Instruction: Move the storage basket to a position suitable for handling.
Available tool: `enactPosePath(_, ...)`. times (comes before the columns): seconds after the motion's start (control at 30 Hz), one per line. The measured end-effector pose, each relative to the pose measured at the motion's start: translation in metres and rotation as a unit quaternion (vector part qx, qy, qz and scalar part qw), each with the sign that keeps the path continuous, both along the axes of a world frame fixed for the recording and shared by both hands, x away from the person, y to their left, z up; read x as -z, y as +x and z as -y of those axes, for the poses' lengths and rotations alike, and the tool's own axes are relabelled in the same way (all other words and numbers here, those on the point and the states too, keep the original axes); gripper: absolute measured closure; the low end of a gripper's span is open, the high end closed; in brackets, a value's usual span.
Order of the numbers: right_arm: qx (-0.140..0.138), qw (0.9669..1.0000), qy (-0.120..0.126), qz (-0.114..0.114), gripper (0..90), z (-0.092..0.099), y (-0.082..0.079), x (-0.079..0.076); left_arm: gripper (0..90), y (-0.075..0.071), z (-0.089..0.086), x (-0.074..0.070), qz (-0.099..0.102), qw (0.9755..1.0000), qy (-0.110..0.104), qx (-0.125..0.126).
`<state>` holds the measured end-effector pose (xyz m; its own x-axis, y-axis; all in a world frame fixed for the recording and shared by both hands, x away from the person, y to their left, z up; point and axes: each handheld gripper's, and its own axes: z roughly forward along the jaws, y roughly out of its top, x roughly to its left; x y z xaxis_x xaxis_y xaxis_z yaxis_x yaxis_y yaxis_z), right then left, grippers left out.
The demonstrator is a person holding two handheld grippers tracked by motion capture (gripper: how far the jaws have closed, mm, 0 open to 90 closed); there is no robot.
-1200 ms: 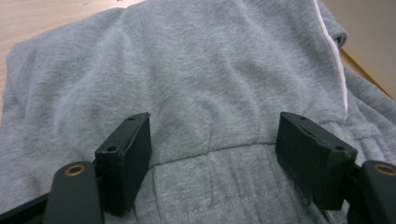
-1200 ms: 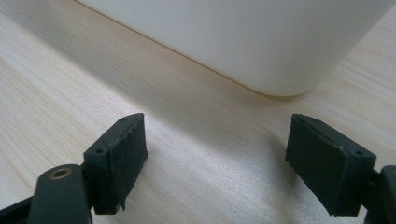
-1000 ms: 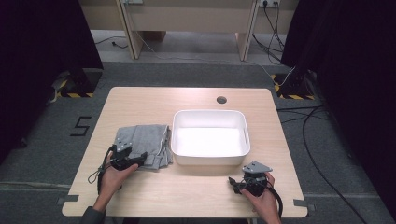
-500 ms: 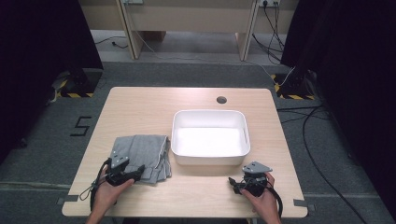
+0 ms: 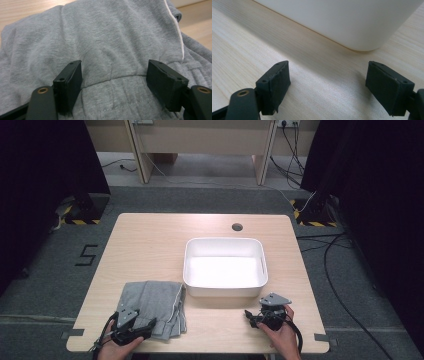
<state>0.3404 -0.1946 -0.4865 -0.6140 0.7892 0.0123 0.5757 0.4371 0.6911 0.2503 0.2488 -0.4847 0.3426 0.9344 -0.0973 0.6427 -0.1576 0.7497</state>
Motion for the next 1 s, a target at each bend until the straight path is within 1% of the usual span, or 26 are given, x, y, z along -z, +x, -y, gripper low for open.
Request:
enactPosePath(0.03, 0.000, 1.0000, 0.000, 0.000, 20.4, 0.000, 0.000, 0.000, 28.4, 0.000, 0.000, 0.000, 0.000, 1.0000, 0.000, 0.000)
enactPosePath(0.1, 0.001, 1.0000, 0.000, -0.001, 20.4, 0.000, 0.000, 0.000, 28.4, -0.007, 0.003, -0.001, 0.000, 1.0000, 0.001, 0.004)
enactPosePath(0.13, 0.000, 1.0000, -0.001, 0.000, 20.3, 0.000, 0.000, 0.000, 28.4, -0.013, 0.006, -0.001, 0.000, 0.9999, 0.000, 0.011)
enactPosePath(0.2, 0.000, 1.0000, 0.000, 0.000, 20.2, 0.000, 0.000, 0.000, 28.3, -0.018, 0.009, -0.001, 0.003, 0.9999, -0.002, 0.014)
enactPosePath(0.3, 0.001, 1.0000, -0.002, -0.001, 18.7, -0.001, 0.000, 0.000, 28.3, -0.021, 0.011, -0.002, 0.005, 0.9998, 0.000, 0.018)
enactPosePath(0.37, 0.002, 1.0000, -0.002, -0.004, 17.2, -0.003, 0.000, 0.000, 28.2, -0.022, 0.013, -0.003, 0.001, 0.9997, 0.000, 0.023)
enactPosePath(0.4, 0.000, 1.0000, -0.002, -0.003, 17.2, -0.003, 0.000, 0.000, 28.1, -0.020, 0.009, -0.005, -0.002, 0.9995, -0.011, 0.031)
enactPosePath(0.43, 0.000, 1.0000, -0.002, -0.003, 17.2, -0.003, 0.000, 0.000, 27.9, -0.020, 0.009, -0.005, -0.002, 0.9995, -0.011, 0.031)
enactPosePath(0.5, 0.000, 1.0000, 0.000, -0.002, 17.4, -0.005, -0.001, 0.000, 28.0, -0.014, 0.002, -0.008, -0.015, 0.9986, -0.039, 0.032)
enactPosePath(0.53, -0.002, 1.0000, 0.002, -0.004, 19.2, -0.007, -0.002, 0.000, 28.7, -0.009, -0.008, -0.015, -0.010, 0.9985, -0.049, 0.023)
enactPosePath(0.57, -0.002, 1.0000, 0.002, -0.004, 19.2, -0.007, -0.002, 0.000, 28.8, -0.009, -0.008, -0.015, -0.010, 0.9985, -0.049, 0.023)
enactPosePath(0.6, -0.011, 0.9997, 0.023, -0.005, 21.6, -0.011, -0.004, -0.002, 28.8, -0.002, -0.018, -0.022, 0.002, 0.9993, -0.035, 0.013)
enactPosePath(0.63, -0.011, 0.9997, 0.023, -0.005, 21.6, -0.011, -0.004, -0.002, 29.0, -0.002, -0.018, -0.022, 0.002, 0.9993, -0.035, 0.013)
enactPosePath(0.67, -0.023, 0.9992, 0.032, 0.001, 22.1, -0.019, -0.007, -0.006, 29.4, 0.008, -0.031, -0.024, -0.003, 0.9996, -0.028, 0.002)
enactPosePath(0.7, -0.027, 0.9991, 0.033, 0.006, 22.5, -0.023, -0.008, -0.007, 29.8, 0.014, -0.037, -0.023, -0.011, 0.9998, -0.016, -0.005)
enactPosePath(0.73, -0.027, 0.9991, 0.033, 0.006, 22.5, -0.023, -0.008, -0.007, 30.6, 0.014, -0.037, -0.023, -0.011, 0.9998, -0.016, -0.005)
enactPosePath(0.77, -0.049, 0.9980, 0.040, 0.011, 22.6, -0.033, -0.012, -0.011, 32.3, 0.023, -0.046, -0.018, -0.016, 0.9996, 0.015, -0.018)
enactPosePath(0.8, -0.049, 0.9980, 0.040, 0.011, 22.6, -0.033, -0.012, -0.011, 33.5, 0.023, -0.046, -0.018, -0.016, 0.9996, 0.015, -0.018)
enactPosePath(0.83, -0.056, 0.9974, 0.043, 0.014, 22.6, -0.037, -0.012, -0.011, 33.5, 0.027, -0.049, -0.013, -0.031, 0.9993, 0.016, -0.015)
enactPosePath(0.87, -0.067, 0.9966, 0.048, 0.009, 22.6, -0.046, -0.015, -0.011, 42.9, 0.029, -0.050, -0.010, -0.041, 0.9992, 0.003, -0.005)
enactPosePath(0.9, -0.071, 0.9962, 0.049, 0.008, 22.7, -0.049, -0.016, -0.010, 46.9, 0.029, -0.048, -0.005, -0.054, 0.9984, -0.005, 0.015)
enactPosePath(0.93, -0.076, 0.9958, 0.050, 0.006, 22.9, -0.052, -0.017, -0.010, 48.4, 0.028, -0.045, -0.002, -0.058, 0.9980, 0.004, 0.025)
enactPosePath(0.97, -0.081, 0.9953, 0.052, 0.005, 23.1, -0.056, -0.018, -0.010, 49.1, 0.027, -0.041, -0.001, -0.052, 0.9982, 0.013, 0.026)
enactPosePath(1.0, -0.081, 0.9953, 0.052, 0.005, 23.1, -0.056, -0.018, -0.010, 49.6, 0.027, -0.041, -0.001, -0.052, 0.9982, 0.013, 0.026)
